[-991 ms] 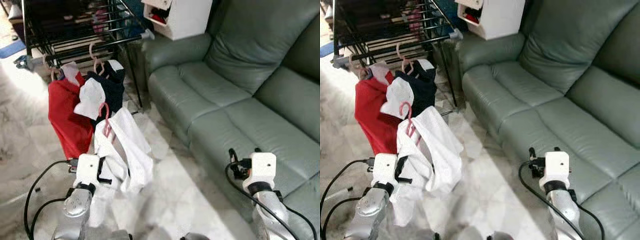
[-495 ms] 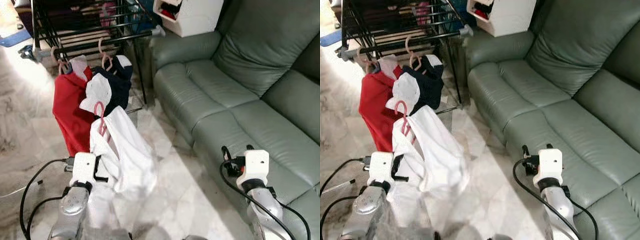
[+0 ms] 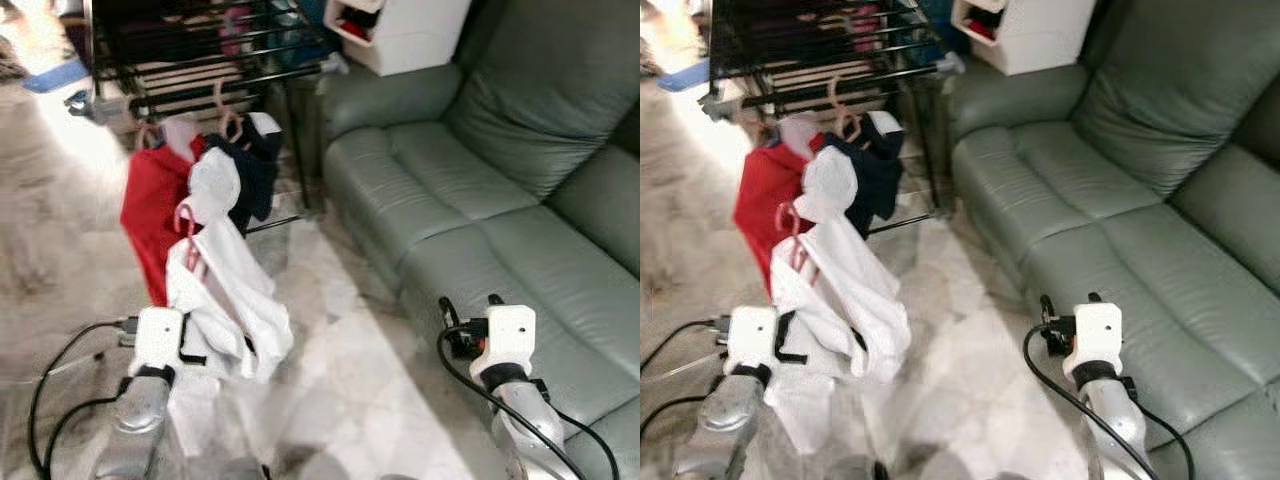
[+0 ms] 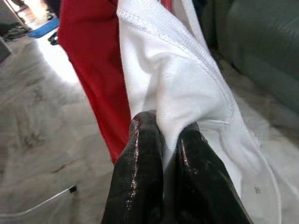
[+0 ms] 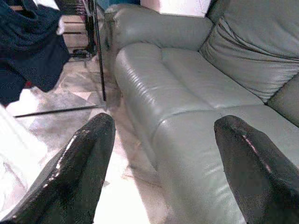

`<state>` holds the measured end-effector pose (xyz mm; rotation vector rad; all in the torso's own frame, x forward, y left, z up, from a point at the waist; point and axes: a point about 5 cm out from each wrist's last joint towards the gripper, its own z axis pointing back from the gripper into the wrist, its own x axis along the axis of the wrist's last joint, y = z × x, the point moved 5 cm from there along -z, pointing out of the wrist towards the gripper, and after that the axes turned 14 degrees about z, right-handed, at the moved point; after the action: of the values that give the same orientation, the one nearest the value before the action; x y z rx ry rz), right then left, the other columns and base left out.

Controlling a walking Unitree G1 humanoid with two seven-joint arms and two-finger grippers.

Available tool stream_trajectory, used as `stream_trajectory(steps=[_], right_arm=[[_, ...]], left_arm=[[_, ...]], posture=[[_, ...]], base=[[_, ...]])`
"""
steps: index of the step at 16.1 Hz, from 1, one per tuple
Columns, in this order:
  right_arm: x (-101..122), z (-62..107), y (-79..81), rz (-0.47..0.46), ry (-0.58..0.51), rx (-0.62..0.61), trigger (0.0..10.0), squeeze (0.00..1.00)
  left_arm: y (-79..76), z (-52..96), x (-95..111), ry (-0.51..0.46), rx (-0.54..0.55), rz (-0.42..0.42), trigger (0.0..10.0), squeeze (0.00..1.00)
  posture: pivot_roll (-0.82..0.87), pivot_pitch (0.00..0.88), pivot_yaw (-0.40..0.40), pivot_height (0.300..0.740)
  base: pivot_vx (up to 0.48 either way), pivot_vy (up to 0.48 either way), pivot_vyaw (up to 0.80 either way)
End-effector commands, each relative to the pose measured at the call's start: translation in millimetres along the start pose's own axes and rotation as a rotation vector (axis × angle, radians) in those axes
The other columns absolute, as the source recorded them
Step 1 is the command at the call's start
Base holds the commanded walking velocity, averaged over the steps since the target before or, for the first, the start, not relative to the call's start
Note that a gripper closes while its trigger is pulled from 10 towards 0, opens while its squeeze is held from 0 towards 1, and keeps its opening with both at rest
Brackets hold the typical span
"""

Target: Hang hanger

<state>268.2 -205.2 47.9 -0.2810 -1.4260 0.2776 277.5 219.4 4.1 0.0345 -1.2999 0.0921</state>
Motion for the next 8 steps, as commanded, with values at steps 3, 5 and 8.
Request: stream_trajectory(steps=[3, 5, 8], right_arm=[[0.8, 2.5, -3.9, -0.013, 0.001, -0.018, 10.0, 0.00], [0.3, 2.6, -3.6, -0.014, 0.003, -0.013, 10.0, 0.00], [4.5, 2.5, 1.4, -0.009, -0.023, 0.043, 10.0, 0.00]], left_arm=[[1.5, -4.1, 15.9, -0.055, -0.010, 0.001, 10.0, 0.00], [0.7, -4.2, 16.9, -0.061, -0.019, 0.006, 10.0, 0.00], [0.9, -3.7, 16.4, -0.059, -0.018, 0.009, 10.0, 0.00]], posture=[[-0.06, 0.000, 0.053, 0.740], [-0.06, 0.000, 0.053, 0.740], [-0.06, 0.000, 0.053, 0.740]], base=[[0.000, 0.000, 0.00], [0.000, 0.000, 0.00], [0.201, 0.000, 0.00]])
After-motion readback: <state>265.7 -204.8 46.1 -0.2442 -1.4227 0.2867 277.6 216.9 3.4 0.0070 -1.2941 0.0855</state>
